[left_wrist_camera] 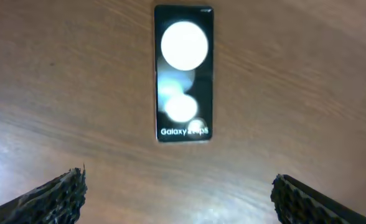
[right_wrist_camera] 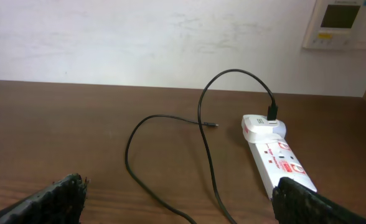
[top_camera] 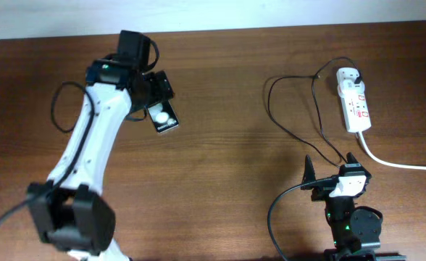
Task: Plug charger to phone and switch on socket
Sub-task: 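Move left gripper over the black phone and grasp it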
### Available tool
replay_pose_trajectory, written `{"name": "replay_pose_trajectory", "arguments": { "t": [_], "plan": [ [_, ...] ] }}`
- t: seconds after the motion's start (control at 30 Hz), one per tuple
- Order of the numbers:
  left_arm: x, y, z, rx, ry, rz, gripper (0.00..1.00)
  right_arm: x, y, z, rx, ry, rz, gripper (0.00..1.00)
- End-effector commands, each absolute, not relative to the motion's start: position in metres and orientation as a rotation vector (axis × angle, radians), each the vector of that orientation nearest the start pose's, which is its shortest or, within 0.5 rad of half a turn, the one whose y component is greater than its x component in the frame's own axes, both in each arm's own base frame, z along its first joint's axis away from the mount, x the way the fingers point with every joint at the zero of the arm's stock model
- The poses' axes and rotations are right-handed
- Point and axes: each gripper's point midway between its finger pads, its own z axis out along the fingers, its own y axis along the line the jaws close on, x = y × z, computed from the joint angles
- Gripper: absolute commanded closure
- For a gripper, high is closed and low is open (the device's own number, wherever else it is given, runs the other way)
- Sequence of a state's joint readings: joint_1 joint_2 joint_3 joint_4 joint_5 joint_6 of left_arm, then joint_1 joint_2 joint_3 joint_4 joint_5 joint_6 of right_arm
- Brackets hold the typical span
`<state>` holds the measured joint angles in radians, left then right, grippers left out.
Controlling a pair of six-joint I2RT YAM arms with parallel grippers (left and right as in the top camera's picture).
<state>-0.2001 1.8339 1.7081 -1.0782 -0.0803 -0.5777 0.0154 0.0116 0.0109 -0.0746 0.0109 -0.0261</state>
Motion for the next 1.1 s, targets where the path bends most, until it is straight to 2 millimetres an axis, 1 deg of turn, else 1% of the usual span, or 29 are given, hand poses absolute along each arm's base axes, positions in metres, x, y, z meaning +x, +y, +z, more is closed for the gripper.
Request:
{"name": "replay_pose_trajectory", "arguments": {
  "t": [0.0,0.03,0.07,0.13,0.27,0.3,0.4,0.47,0.5,0.57,0.6,0.67,0.73,0.8,0.9,0.93,1.0,1.07],
  "plan": [
    [0.439,-0.071,0.126,-0.591,2.768,-0.032,0.01,0.246,0.001,0.155,-0.02,1.652,-0.017,0.01],
    [0.446,-0.067,0.11,-0.631,2.762,0.014,0.01,0.246,0.001,0.155,-0.02,1.652,-0.017,0.01],
    [0.446,-0.061,0.097,-0.667,2.771,0.076,0.01,0.246,0.001,0.155,-0.02,1.653,-0.017,0.01],
    [0.444,-0.064,0.081,-0.668,2.815,0.081,0.01,0.246,0.001,0.155,-0.02,1.652,-0.018,0.01],
    [0.459,-0.068,0.055,-0.642,2.809,0.077,0.01,0.246,0.001,0.155,-0.02,1.652,-0.017,0.02],
    [0.463,-0.068,0.053,-0.642,2.798,0.069,0.01,0.246,0.001,0.155,-0.02,1.652,-0.017,0.01],
    [0.48,-0.07,0.056,-0.639,2.734,0.028,0.01,0.246,0.001,0.155,-0.02,1.653,-0.018,0.01],
    [0.488,-0.072,0.05,-0.637,2.717,0.017,0.01,0.246,0.001,0.155,-0.02,1.652,-0.017,0.01],
    [0.489,-0.07,0.043,-0.64,2.717,0.039,0.01,0.246,0.001,0.155,-0.02,1.652,-0.017,0.01],
    [0.489,-0.06,0.032,-0.646,2.713,0.128,0.01,0.246,0.001,0.155,-0.02,1.652,-0.018,0.01],
    [0.49,-0.058,0.027,-0.647,2.715,0.143,0.01,0.246,0.001,0.155,-0.02,1.653,-0.017,0.01],
    [0.492,-0.059,0.016,-0.647,2.72,0.142,0.01,0.246,0.001,0.155,-0.02,1.653,-0.017,0.01],
    [0.49,-0.063,0.0,-0.647,2.755,0.129,0.01,0.246,0.001,0.155,-0.02,1.652,-0.018,0.01],
    [0.49,-0.065,-0.008,-0.647,2.767,0.119,0.01,0.246,0.001,0.155,-0.02,1.652,-0.017,0.01],
    [0.493,-0.066,-0.01,-0.645,2.757,0.107,0.01,0.246,0.001,0.155,-0.02,1.652,-0.017,0.01],
    [0.493,-0.069,-0.013,-0.645,2.766,0.085,0.01,0.246,0.001,0.155,-0.02,1.652,-0.017,0.01],
    [0.487,-0.08,-0.026,-0.643,2.823,0.011,0.01,0.246,0.001,0.155,-0.02,1.653,-0.018,0.01],
    [0.473,-0.08,-0.033,-0.657,2.883,0.028,0.01,0.246,0.001,0.155,-0.02,1.653,-0.018,0.01]
  ]
}}
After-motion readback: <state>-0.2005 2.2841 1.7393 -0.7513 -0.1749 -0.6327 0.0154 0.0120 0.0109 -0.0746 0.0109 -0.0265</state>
